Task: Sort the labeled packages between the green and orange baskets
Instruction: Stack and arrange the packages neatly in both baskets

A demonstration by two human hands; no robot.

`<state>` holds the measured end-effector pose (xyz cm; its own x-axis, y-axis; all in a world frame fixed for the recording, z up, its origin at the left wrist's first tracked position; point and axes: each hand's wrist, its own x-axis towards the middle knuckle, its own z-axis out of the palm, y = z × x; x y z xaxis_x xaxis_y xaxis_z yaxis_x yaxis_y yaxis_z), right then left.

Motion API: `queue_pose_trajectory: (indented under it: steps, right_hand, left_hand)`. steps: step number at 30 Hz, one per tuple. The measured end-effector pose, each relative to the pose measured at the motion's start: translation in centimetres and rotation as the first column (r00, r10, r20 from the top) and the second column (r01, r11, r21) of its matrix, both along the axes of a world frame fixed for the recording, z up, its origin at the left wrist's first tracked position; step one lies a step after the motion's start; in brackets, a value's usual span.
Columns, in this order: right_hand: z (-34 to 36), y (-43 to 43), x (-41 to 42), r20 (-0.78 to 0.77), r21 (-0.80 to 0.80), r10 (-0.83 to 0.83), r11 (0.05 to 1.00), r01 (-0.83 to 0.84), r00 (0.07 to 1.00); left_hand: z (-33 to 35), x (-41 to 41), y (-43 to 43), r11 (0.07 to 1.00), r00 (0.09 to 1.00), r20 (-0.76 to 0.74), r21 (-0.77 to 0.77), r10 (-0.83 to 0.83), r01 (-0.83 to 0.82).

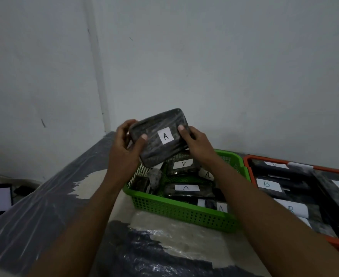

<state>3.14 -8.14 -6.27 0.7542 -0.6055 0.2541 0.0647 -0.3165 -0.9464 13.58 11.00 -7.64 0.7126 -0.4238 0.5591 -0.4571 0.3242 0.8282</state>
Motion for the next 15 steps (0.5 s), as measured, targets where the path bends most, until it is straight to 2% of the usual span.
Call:
queue_pose_trajectory:
  steps: [2,4,9,12,15]
  right_hand:
    - [0.7,-0.7,-0.8,0.009,-0.044,-0.075,0.996,0.075,0.997]
    - [1.4,-1.4,-1.7,0.013,-0.061,-0.174,0.983,0.175,0.985]
    - [2.0,-2.9,-4.6,-0.030,-0.070,-0.255,0.965,0.252,0.966]
    - [2.3,-4.0,-6.8,-0.180,-0.211,-0.277,0.948,0.238,0.944]
    - [2.5,-5.6,-9.5,-0.373,-0.457,-0.380,0.869,0.189,0.846]
  left_hand:
    - [1.0,0.2,-0.8,0.999,0.988,-0.151,-0.030,-0.030,0.026]
    - [1.5,0.2,-1.6,1.000,0.978,-0.209,0.013,0.005,-0.003]
    - [1.9,-0.4,-3.6,0.990,0.995,-0.099,0.143,0.024,-0.010]
    - [1.8,-1.1,-5.1,0.970,0.998,-0.028,0.236,0.058,-0.050]
    - [1.0,-1.8,-6.9,0.915,1.000,0.008,0.403,-0.017,0.012]
